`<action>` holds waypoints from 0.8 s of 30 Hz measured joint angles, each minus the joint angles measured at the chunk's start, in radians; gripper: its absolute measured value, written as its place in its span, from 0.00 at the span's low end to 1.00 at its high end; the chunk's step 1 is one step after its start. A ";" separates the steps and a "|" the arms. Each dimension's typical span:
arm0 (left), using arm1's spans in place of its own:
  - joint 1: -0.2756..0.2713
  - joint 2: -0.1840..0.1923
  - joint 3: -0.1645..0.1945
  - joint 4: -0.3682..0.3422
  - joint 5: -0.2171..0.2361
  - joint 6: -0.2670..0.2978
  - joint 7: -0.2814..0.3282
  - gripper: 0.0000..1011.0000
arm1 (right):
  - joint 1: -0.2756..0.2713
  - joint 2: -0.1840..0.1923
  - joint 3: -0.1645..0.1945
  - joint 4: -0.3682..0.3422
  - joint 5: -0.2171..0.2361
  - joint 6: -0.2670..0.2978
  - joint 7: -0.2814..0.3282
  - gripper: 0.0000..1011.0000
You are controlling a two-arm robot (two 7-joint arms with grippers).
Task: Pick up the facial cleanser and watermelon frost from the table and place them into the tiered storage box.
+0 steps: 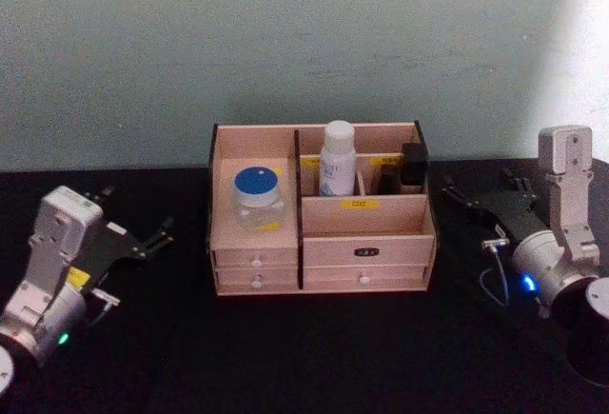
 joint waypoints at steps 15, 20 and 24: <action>0.000 0.000 0.000 0.000 0.000 0.000 0.000 0.99 | 0.000 -0.004 0.004 0.004 -0.008 0.008 0.007 0.99; 0.000 0.000 0.000 0.000 0.000 0.000 0.000 0.99 | 0.000 -0.004 0.004 0.004 -0.007 0.007 0.006 0.99; 0.000 0.000 0.000 0.000 0.000 0.000 0.000 0.99 | 0.000 -0.004 0.003 0.003 -0.007 0.007 0.006 0.99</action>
